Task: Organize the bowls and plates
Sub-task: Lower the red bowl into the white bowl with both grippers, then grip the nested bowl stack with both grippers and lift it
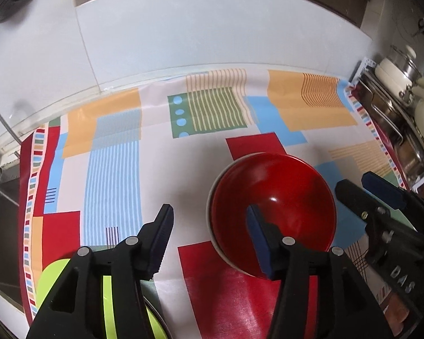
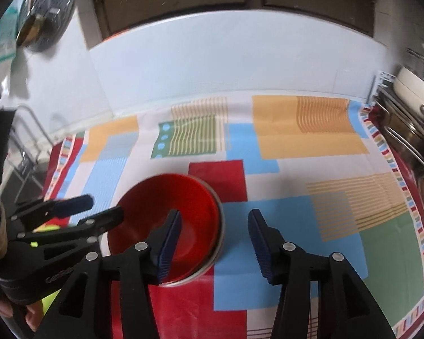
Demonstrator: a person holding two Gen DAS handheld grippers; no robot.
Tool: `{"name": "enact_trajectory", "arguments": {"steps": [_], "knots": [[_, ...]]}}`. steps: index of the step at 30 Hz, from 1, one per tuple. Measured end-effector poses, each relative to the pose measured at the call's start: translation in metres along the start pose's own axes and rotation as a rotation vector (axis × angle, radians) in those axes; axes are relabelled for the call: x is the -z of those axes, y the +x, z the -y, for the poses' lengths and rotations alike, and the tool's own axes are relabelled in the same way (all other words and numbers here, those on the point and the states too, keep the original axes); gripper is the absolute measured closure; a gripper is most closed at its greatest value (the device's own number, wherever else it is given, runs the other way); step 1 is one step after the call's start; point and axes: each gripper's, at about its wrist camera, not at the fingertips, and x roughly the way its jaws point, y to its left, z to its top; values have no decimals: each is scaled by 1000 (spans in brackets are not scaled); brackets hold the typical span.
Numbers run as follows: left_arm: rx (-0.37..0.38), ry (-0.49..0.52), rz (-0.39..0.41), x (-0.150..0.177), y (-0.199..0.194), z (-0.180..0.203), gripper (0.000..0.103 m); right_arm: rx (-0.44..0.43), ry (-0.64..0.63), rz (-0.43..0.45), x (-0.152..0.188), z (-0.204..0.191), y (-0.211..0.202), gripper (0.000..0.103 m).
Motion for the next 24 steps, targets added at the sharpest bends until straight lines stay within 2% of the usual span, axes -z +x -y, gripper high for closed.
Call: {"name": "enact_trajectory", "arguments": {"steps": [5, 18, 22, 24], "knots": [[-31, -34, 3, 1, 5, -5, 50, 6, 87, 0, -2, 12, 5, 52], [14, -109, -99, 10, 44, -10, 51, -19, 125, -99, 13, 13, 41, 53], [45, -131, -128, 11, 54, -9, 56, -30, 134, -119, 15, 12, 47, 55], [55, -137, -139, 11, 58, -9, 59, -31, 146, -132, 16, 12, 51, 61]]}}
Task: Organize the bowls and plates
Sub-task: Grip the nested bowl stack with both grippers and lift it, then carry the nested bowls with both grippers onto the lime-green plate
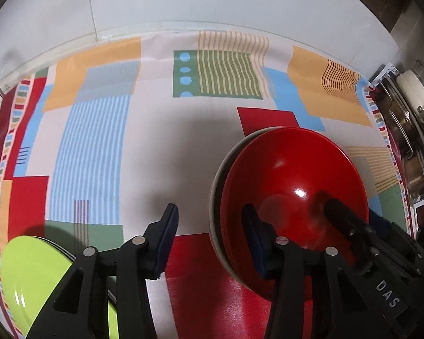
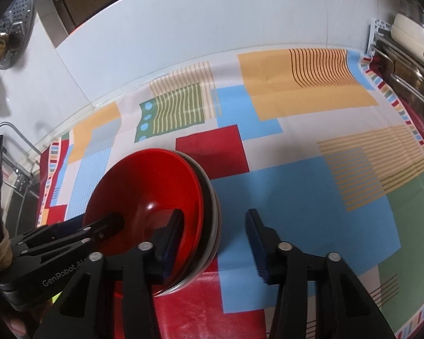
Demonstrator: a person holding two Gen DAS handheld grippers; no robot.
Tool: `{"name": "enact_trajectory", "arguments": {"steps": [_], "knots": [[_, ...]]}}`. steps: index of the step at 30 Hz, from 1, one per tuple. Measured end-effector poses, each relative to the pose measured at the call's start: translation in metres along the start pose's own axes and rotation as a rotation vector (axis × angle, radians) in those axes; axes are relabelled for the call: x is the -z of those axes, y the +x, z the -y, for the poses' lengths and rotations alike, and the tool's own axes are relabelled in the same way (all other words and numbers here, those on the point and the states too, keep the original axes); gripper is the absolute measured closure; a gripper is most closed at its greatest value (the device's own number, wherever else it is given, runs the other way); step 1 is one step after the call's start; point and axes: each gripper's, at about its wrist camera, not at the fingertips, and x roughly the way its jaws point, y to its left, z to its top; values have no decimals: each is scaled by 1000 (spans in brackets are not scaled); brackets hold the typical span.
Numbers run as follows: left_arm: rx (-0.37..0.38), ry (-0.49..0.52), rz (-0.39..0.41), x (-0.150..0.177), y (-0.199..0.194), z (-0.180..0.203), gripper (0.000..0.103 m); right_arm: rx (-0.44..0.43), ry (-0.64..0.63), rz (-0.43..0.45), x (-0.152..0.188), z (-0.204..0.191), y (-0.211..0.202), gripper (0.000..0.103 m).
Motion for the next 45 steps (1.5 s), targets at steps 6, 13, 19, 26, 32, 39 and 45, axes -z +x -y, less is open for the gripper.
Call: {"name": "enact_trajectory", "arguments": {"steps": [6, 13, 19, 26, 32, 39, 45], "knots": [[33, -10, -29, -2, 9, 1, 66, -34, 33, -72, 0, 0, 16, 66], [51, 2, -45, -2, 11, 7, 75, -36, 46, -105, 1, -4, 20, 72], [24, 5, -42, -1, 10, 10, 75, 2, 45, -115, -2, -7, 21, 76], [-2, -7, -28, 1, 0, 8, 75, -18, 99, -145, -2, -3, 21, 78], [10, -30, 13, 7, -24, -8, 75, -29, 76, -138, 2, -16, 9, 78], [29, -40, 78, 16, -60, -34, 75, -36, 45, -89, 9, -43, -15, 78], [29, -51, 110, 26, -90, -65, 75, -45, 23, -49, 18, -78, -35, 78]]}}
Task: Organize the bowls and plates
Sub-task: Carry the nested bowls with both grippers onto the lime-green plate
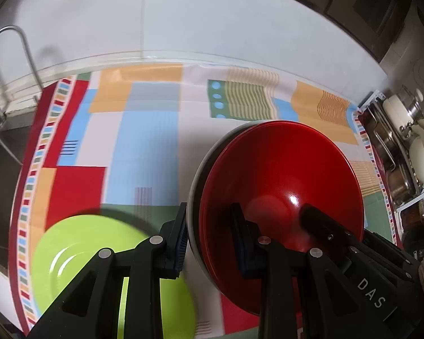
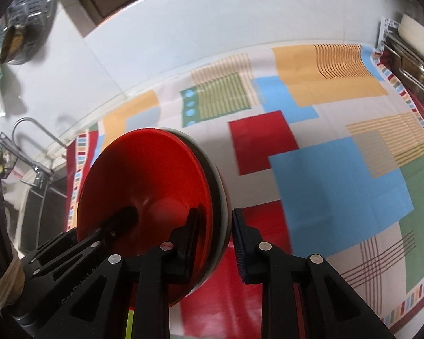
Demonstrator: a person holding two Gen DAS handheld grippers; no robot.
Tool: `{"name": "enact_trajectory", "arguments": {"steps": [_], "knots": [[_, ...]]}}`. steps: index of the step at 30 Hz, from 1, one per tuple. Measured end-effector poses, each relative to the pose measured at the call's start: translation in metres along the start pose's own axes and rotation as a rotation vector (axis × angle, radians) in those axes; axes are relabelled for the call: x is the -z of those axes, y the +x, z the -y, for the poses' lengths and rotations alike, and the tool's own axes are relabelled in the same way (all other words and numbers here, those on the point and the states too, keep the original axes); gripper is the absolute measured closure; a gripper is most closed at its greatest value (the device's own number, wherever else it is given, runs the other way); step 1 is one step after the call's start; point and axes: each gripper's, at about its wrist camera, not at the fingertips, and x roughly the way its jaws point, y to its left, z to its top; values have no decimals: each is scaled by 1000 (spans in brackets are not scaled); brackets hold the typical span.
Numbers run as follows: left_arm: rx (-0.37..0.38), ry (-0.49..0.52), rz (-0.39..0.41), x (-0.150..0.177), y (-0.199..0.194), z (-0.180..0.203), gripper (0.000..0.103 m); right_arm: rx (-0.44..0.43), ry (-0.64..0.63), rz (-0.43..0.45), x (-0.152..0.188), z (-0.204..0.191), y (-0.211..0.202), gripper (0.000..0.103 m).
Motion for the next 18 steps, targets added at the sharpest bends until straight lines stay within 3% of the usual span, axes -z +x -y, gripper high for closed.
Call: {"name": "enact_trajectory", "arguments": {"steps": [18], "knots": [[-34, -68, 36, 40, -58, -100, 75, -49, -83, 9, 49, -103, -15, 78]]}}
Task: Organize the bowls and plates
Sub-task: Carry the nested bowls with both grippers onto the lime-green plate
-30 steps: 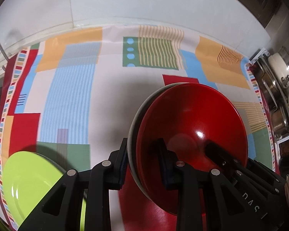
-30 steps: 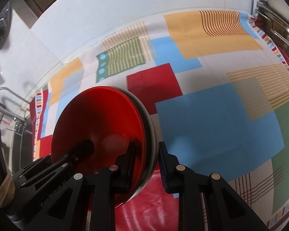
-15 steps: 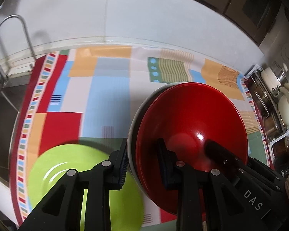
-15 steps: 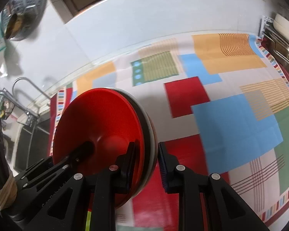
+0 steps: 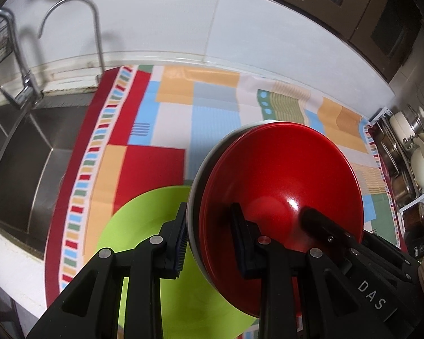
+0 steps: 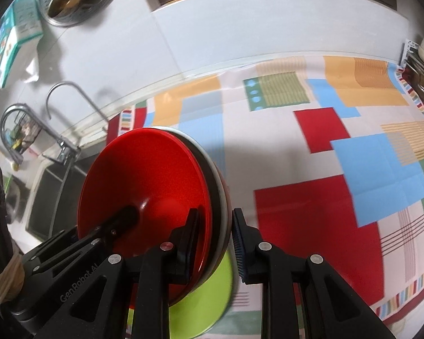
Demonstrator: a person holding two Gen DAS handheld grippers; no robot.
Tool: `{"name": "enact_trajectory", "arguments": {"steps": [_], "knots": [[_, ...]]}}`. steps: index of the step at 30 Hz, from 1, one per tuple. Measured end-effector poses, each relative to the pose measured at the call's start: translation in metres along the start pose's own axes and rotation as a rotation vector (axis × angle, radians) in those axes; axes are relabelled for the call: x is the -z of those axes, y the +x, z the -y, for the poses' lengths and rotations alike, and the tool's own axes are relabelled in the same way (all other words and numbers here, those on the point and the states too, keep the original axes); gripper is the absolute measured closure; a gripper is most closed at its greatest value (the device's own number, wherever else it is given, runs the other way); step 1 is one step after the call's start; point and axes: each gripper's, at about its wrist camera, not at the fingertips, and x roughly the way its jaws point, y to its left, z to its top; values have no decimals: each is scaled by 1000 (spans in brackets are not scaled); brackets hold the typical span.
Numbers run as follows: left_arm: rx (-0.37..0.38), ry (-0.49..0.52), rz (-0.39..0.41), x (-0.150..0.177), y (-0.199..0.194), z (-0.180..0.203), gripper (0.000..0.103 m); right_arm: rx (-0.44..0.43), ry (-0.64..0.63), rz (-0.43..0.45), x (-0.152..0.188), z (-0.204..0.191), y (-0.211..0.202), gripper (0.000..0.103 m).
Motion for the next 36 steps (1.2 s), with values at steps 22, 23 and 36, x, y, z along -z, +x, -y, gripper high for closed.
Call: {"name": "enact_trajectory", "arguments": {"steps": [22, 23, 36], "knots": [[-14, -50, -115, 42, 21, -60, 75, 12, -27, -124, 47, -48, 39, 78], [-14, -51, -120, 43, 23, -61, 75, 14, -29, -128, 48, -49, 41, 78], [-8, -41, -155, 47, 33, -67, 75, 33, -22, -162, 54, -50, 52, 78]]}}
